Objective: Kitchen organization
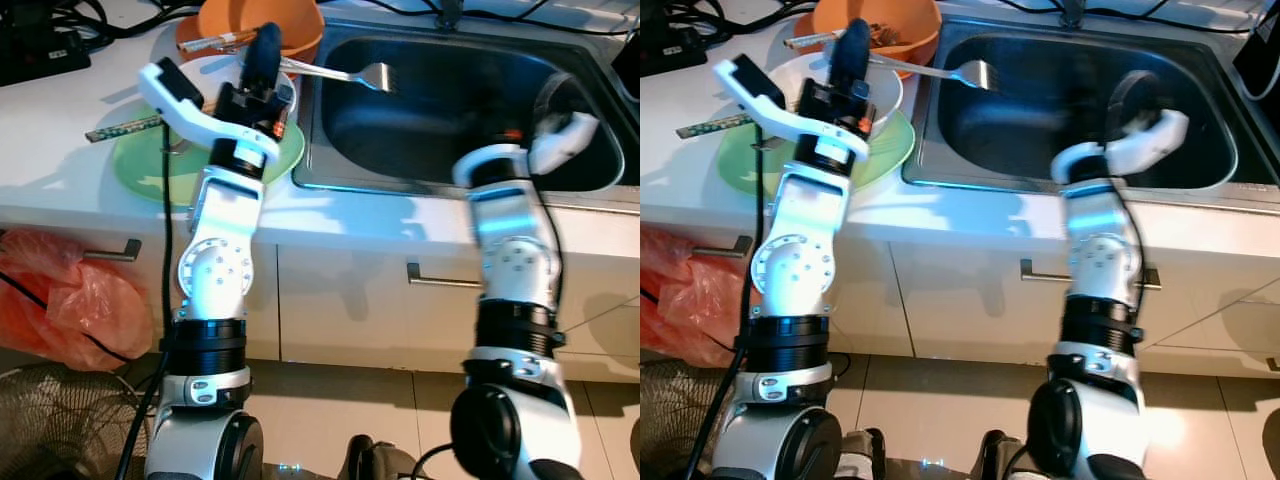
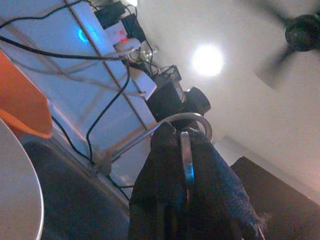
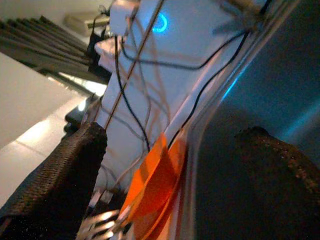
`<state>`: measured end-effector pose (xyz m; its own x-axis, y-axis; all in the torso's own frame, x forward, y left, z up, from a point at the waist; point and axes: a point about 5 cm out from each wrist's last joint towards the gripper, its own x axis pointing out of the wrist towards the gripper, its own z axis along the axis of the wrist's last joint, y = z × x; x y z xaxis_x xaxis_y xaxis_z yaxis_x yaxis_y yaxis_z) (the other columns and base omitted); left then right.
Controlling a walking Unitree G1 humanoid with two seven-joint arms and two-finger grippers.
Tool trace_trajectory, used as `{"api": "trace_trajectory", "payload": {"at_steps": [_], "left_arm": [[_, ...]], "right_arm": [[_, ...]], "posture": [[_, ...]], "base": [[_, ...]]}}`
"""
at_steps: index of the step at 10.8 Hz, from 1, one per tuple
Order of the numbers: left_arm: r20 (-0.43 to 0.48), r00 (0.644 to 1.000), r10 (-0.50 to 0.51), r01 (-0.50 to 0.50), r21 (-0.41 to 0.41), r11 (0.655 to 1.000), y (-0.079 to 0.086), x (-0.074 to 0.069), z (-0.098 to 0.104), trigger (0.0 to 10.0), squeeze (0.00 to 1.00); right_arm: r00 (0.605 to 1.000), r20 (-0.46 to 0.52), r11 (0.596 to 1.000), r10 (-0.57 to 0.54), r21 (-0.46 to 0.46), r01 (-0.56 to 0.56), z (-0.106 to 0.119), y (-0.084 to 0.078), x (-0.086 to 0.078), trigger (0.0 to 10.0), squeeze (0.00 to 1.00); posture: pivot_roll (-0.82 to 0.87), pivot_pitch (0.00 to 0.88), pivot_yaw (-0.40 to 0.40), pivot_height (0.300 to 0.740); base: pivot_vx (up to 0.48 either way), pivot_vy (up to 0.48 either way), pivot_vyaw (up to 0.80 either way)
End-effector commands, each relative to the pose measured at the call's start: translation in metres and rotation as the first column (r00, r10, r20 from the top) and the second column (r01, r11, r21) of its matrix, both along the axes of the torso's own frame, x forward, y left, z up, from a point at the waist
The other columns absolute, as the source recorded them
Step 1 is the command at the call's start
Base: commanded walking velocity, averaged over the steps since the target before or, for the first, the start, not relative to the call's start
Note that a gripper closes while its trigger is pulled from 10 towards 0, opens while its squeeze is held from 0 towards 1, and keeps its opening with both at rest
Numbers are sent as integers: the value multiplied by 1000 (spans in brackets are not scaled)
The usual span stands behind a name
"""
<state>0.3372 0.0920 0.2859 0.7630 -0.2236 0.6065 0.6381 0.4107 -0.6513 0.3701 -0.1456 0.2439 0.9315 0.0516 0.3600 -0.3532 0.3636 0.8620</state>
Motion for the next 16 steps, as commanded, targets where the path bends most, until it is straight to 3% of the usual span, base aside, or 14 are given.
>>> {"api": "trace_trajectory", "payload": {"at_steps": [1,6,16], "left_arm": [[19,991,-130,131,-105,986,-36,-6,8,10000,0],[7,985,-171,170,-148,974,-41,-5,6,10000,0],[23,969,-247,247,-181,952,-57,-3,10,10000,0]], "right_arm": [[1000,6,1000,10,23,-10,2,-2,-4,10000,0],[993,27,990,119,69,-121,6,18,-11,10000,0],[964,55,964,261,45,-264,9,45,-20,10000,0]], "posture": [[183,169,-36,740],[183,181,-36,740],[183,186,-35,740]], "base": [[0,0,0],[0,0,0],[0,0,0]]}}
